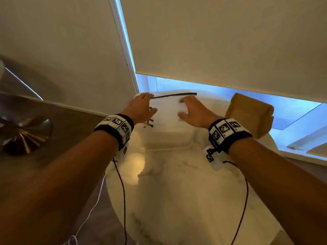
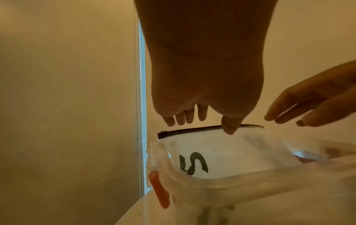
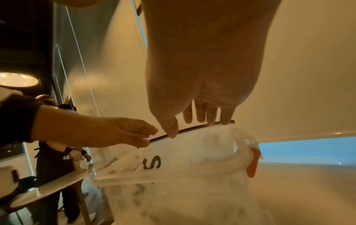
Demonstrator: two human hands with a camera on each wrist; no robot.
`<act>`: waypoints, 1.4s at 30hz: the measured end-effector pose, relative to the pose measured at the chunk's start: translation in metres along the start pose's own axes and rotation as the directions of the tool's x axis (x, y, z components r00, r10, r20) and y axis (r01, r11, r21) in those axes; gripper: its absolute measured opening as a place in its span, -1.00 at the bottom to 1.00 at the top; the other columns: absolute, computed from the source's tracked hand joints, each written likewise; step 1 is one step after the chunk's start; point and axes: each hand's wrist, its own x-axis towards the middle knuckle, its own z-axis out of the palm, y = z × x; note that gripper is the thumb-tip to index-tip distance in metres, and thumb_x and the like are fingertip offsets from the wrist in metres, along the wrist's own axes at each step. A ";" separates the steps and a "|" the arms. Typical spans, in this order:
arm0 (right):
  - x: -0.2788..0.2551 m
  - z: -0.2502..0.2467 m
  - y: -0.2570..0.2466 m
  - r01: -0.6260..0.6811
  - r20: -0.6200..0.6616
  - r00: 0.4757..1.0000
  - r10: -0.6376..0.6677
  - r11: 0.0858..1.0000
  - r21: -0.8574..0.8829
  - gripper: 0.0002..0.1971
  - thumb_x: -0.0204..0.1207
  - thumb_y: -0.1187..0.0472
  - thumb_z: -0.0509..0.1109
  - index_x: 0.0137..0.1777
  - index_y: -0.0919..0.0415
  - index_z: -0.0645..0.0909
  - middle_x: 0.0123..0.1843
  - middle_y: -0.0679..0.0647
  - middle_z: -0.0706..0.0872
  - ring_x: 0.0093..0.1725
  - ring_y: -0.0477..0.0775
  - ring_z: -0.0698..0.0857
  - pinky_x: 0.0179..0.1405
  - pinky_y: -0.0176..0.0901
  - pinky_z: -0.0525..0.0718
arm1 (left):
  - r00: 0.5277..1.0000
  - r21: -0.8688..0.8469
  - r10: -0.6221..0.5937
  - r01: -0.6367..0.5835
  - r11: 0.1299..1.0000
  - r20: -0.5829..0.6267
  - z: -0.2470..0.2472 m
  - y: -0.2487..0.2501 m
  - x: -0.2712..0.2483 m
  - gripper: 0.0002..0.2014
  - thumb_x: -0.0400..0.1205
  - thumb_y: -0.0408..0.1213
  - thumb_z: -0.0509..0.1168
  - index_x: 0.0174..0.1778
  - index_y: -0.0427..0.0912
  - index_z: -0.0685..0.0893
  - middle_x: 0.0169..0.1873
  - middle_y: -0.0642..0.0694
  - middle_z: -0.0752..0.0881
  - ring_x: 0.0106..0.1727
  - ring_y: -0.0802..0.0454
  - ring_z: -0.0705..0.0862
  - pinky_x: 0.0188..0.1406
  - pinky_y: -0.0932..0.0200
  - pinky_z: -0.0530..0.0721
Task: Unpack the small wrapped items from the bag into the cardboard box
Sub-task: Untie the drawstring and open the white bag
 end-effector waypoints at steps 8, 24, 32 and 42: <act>0.052 -0.001 0.008 0.022 -0.017 0.999 -0.027 0.969 -0.247 -0.37 0.58 0.08 0.39 0.64 0.09 0.33 0.63 0.10 0.39 0.63 0.24 0.30 0.59 0.16 0.22 | 0.999 0.143 -0.008 0.013 0.990 -0.035 0.019 -0.018 0.022 -0.63 0.69 -0.15 0.27 0.43 -0.01 0.58 0.32 -0.10 0.59 0.43 -0.21 0.44 0.45 -0.18 0.32; 0.036 -0.006 -0.021 0.074 -0.397 0.913 -0.091 0.996 -0.058 -0.76 0.74 0.15 0.15 0.17 0.13 0.66 0.00 0.08 0.74 -0.03 0.21 0.69 0.02 0.24 0.64 | 0.927 -0.173 0.154 -0.224 0.959 -0.343 -0.027 0.001 0.006 -0.77 0.79 -0.33 0.09 0.30 -0.12 0.57 0.09 -0.08 0.69 0.05 -0.04 0.63 0.05 -0.03 0.66; -0.004 -0.078 -0.097 0.153 -0.636 0.758 -0.148 0.987 -0.047 -0.72 0.72 0.16 0.11 0.18 0.14 0.65 -0.01 -0.03 0.65 0.01 0.11 0.66 0.11 0.23 0.63 | 0.829 -0.172 0.271 -0.396 0.902 -0.489 -0.115 0.034 -0.021 -0.79 0.83 -0.25 0.04 0.26 -0.10 0.55 0.00 0.06 0.61 -0.07 0.11 0.60 -0.07 0.25 0.65; -0.100 -0.126 -0.158 0.138 -0.784 0.599 -0.165 0.985 -0.102 -0.75 0.76 0.13 0.18 0.22 0.12 0.67 0.03 -0.13 0.66 -0.02 -0.20 0.56 0.01 -0.43 0.44 | 0.675 -0.175 0.444 -0.644 0.745 -0.590 -0.173 0.074 -0.092 -0.77 0.81 -0.30 0.06 0.27 -0.19 0.57 -0.07 0.04 0.64 -0.14 0.14 0.63 -0.06 0.22 0.68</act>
